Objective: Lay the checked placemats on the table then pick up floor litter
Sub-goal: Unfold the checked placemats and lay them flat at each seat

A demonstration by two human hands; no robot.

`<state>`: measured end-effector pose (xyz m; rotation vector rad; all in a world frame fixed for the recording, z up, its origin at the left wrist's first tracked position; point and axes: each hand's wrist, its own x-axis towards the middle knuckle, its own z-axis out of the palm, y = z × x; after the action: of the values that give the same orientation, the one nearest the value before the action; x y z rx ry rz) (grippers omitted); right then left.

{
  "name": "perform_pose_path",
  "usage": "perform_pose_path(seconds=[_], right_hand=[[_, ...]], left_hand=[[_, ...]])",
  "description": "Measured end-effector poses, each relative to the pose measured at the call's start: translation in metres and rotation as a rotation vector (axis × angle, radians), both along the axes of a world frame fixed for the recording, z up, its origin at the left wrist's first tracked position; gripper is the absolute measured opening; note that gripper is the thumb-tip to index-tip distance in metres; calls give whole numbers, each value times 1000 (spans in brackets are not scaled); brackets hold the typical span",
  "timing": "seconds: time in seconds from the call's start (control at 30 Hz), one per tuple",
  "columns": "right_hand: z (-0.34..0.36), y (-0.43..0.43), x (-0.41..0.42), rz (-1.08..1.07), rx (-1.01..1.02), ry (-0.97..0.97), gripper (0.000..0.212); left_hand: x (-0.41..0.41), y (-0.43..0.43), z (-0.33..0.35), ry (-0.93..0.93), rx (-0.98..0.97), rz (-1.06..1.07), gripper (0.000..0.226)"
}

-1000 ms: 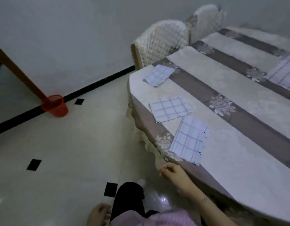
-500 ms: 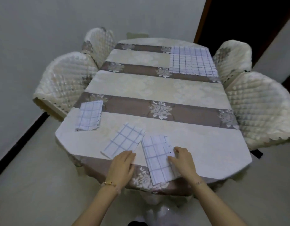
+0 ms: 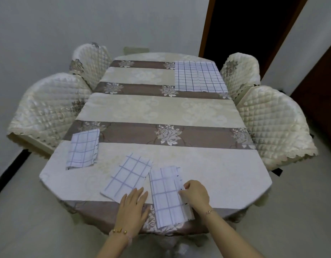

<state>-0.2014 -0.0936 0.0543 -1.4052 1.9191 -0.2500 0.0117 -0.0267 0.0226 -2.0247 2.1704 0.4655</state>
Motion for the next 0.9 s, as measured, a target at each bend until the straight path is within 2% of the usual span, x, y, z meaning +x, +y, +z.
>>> perform_pose_path(seconds=[0.07,0.17,0.37,0.43,0.5,0.57,0.67,0.77,0.9], right_hand=[[-1,0,-1,-6,-21,-17,41],[-2,2,-7,-37,-40,-96,25],[16,3,-30,-321,-20,-575,8],[25,4,-37,-390,-22,-679,12],[32,4,-41,-442,-17,-777,27],[37,5,-43,-464,-20,-836,33],[47,7,-37,-408,-67,-880,24],[57,11,-28,-352,-89,-934,16],[65,17,-22,-268,-42,-989,25]], left_hand=[[0,1,1,17,19,24,73],[-2,2,1,24,24,34,71],[0,-4,6,89,-35,66,63],[-8,-7,13,157,-86,64,70],[-21,-10,25,264,-161,102,78],[-40,-14,46,442,-185,127,73],[-70,-22,75,684,-171,112,44],[-94,-31,90,895,-117,206,43],[-105,-37,97,1133,-11,340,44]])
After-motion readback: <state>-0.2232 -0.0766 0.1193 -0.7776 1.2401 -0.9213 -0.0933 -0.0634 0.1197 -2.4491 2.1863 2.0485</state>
